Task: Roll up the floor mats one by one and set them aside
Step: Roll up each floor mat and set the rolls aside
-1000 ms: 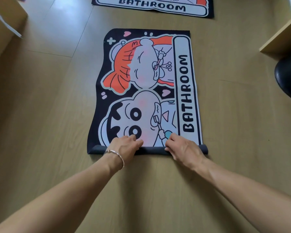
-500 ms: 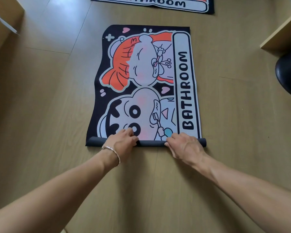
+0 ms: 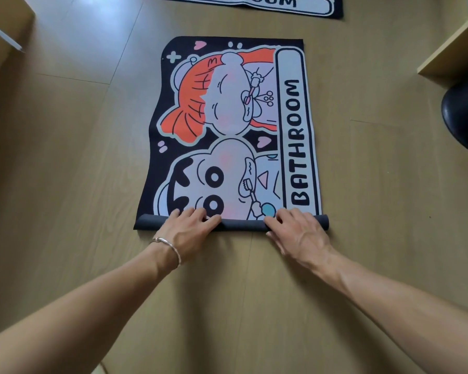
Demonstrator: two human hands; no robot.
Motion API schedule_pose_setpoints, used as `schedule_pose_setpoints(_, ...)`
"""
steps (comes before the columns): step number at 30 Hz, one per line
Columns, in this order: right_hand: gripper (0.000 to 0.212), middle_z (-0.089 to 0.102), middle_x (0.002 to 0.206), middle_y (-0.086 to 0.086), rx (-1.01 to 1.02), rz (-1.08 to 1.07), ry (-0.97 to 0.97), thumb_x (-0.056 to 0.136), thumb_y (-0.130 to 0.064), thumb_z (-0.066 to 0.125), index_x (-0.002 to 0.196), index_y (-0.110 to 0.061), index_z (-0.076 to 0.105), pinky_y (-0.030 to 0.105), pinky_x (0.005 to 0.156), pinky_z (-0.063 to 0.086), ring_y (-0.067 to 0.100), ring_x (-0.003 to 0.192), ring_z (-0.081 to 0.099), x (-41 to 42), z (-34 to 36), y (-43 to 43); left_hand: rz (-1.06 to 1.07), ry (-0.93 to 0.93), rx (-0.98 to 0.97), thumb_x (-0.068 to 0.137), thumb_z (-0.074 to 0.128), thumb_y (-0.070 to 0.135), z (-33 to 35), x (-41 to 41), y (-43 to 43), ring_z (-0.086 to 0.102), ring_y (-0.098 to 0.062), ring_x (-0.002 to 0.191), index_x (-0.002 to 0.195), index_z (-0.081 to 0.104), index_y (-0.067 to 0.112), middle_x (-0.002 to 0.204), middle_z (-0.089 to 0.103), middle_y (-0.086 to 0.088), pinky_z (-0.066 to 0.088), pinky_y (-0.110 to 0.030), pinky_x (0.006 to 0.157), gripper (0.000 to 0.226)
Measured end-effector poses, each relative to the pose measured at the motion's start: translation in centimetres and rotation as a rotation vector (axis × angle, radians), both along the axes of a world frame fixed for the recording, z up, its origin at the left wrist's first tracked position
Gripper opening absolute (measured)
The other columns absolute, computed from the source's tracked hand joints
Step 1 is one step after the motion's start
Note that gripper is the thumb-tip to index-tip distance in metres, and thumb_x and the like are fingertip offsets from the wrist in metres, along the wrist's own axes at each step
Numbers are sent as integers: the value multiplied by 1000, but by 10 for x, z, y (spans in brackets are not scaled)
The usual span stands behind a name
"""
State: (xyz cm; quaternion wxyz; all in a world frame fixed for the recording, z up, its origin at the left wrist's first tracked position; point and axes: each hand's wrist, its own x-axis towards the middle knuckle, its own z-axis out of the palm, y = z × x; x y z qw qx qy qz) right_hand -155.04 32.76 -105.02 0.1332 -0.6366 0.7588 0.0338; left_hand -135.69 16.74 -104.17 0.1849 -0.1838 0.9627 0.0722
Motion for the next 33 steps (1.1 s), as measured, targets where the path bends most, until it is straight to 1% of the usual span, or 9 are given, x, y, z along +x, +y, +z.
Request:
schedule_pose_setpoints(4, 21, 51, 98, 6, 62, -62, -77, 100, -28, 43, 117, -19, 50, 37, 78, 38, 22, 83, 43, -2, 0, 0, -92, 32, -116, 75, 27, 11, -8, 23, -11, 52, -27, 73, 137, 33, 29, 93, 54, -9, 51, -37, 65, 65)
schedule_pose_setpoints(7, 26, 46, 101, 3, 108, -125, -159, 103, -30, 28, 123, -23, 44, 36, 87, 35, 20, 90, 40, -7, 2, -7, -77, -136, -79, 90, 30, 13, -6, 20, -13, 45, -24, 97, 147, -1, 39, 113, 41, -5, 40, -33, 81, 70)
schedule_pose_setpoints(10, 30, 48, 102, 3, 188, -137, -220, 104, -33, 26, 125, -24, 45, 37, 90, 36, 20, 88, 43, -13, -1, -7, -84, -215, 0, 96, 24, 18, -1, 12, -16, 39, -21, 97, 145, -10, 42, 113, 38, -4, 35, -31, 80, 65)
schedule_pose_setpoints(13, 31, 47, 102, 3, 201, -104, -223, 103, -35, 27, 125, -24, 46, 34, 88, 36, 20, 87, 45, -14, -2, -2, -79, -184, 2, 96, 22, 25, -7, 20, -13, 34, -19, 83, 146, -4, 42, 103, 40, -3, 32, -30, 69, 59)
schedule_pose_setpoints(17, 26, 49, 93, 7, 91, -30, -106, 100, -32, 40, 113, -17, 56, 40, 76, 45, 23, 76, 45, -11, -2, 7, -102, 40, -109, 86, 25, 47, -26, 32, -8, 45, -18, 61, 137, 29, 38, 77, 50, -2, 31, -28, 48, 51)
schedule_pose_setpoints(24, 35, 60, 85, 11, 33, 48, 184, 80, -40, 58, 98, -12, 68, 36, 56, 44, 27, 67, 54, -4, -6, 8, -78, 241, -271, 85, 28, 44, -28, 26, 2, 46, -27, 72, 123, 46, 25, 83, 53, -10, 30, -37, 62, 46)
schedule_pose_setpoints(28, 32, 56, 75, 11, 11, 26, 171, 76, -35, 68, 95, -10, 68, 33, 51, 37, 26, 59, 49, -3, -6, 2, -47, 200, -245, 87, 30, 37, -26, 19, 3, 46, -25, 65, 115, 60, 20, 79, 53, -7, 32, -32, 51, 44)
schedule_pose_setpoints(30, 29, 55, 71, 11, 19, -5, 151, 78, -33, 72, 94, -9, 66, 32, 49, 34, 26, 55, 46, -4, -4, -4, 48, 134, -195, 92, 33, 37, -18, 12, 3, 49, -24, 66, 123, 47, 24, 81, 54, -4, 39, -31, 49, 36)
schedule_pose_setpoints(33, 27, 56, 88, 12, 73, -97, 85, 96, -34, 49, 107, -11, 57, 34, 56, 37, 27, 65, 49, -7, 2, -14, 194, 9, -101, 99, 25, 40, -11, -1, -3, 51, -25, 93, 142, 11, 29, 105, 51, -3, 39, -35, 62, 47)
